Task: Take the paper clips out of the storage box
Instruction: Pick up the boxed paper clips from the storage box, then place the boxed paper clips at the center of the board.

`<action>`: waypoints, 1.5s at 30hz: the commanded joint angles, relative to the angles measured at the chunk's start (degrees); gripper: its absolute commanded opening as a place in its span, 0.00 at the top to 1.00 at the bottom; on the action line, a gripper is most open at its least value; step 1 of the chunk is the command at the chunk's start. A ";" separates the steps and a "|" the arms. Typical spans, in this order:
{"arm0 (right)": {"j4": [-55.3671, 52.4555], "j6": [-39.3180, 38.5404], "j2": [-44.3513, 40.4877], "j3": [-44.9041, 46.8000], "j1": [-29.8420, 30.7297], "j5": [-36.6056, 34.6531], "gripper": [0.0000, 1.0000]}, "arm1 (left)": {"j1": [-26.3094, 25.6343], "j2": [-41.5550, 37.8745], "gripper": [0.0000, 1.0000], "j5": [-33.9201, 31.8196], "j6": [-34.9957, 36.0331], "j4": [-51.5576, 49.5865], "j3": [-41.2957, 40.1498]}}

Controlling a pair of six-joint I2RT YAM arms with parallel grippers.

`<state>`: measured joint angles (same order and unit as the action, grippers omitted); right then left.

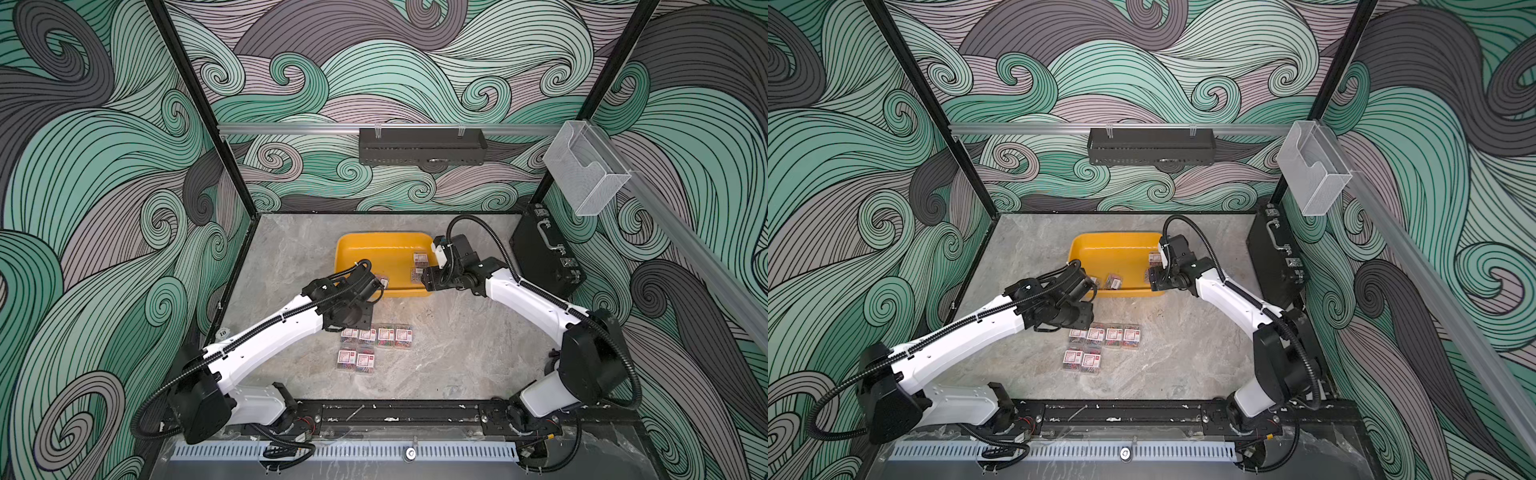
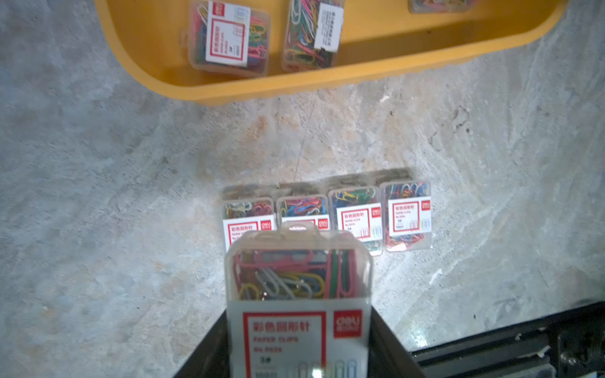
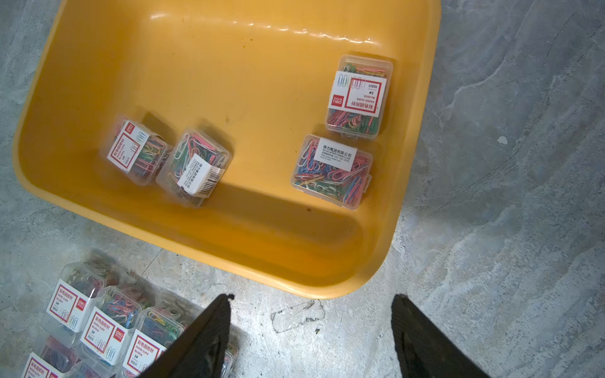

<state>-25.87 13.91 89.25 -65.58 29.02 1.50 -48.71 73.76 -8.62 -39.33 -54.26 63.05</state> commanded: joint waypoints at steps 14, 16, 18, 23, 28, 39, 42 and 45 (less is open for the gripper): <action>-0.15 -0.12 2.19 -2.72 -0.06 -0.08 0.23 | -17.93 11.45 0.43 -0.42 -25.58 4.94 -0.38; -0.35 -0.20 1.98 -2.71 -0.07 0.02 0.23 | -18.54 13.62 0.43 -1.03 -26.98 4.93 -0.37; -0.34 -0.32 1.57 -2.45 -0.01 -0.05 0.23 | -18.82 15.52 0.43 -0.36 -27.29 5.92 -0.38; -0.84 -0.46 1.15 -2.48 -0.03 -0.16 0.23 | -20.51 18.91 0.43 -0.49 -28.48 6.41 0.59; -0.84 -0.29 0.99 -2.17 -0.04 -0.44 0.23 | -20.80 21.61 0.42 -0.40 -29.24 7.62 -0.36; -1.28 -0.07 0.84 -2.20 -0.01 -0.42 0.23 | -20.72 25.81 0.43 0.26 -28.18 9.17 -0.82; -1.43 -0.11 0.85 -2.42 -0.03 -0.54 0.23 | -20.64 26.45 0.43 0.22 -27.89 9.15 -0.82; -1.51 -0.12 0.84 -2.40 -0.01 -0.81 0.23 | -20.38 27.09 0.44 -0.05 -27.43 8.83 -0.73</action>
<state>-26.13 13.93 91.55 -67.81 29.02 1.48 -69.19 99.48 -8.34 -67.35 -44.53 61.39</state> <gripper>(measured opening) 0.768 0.571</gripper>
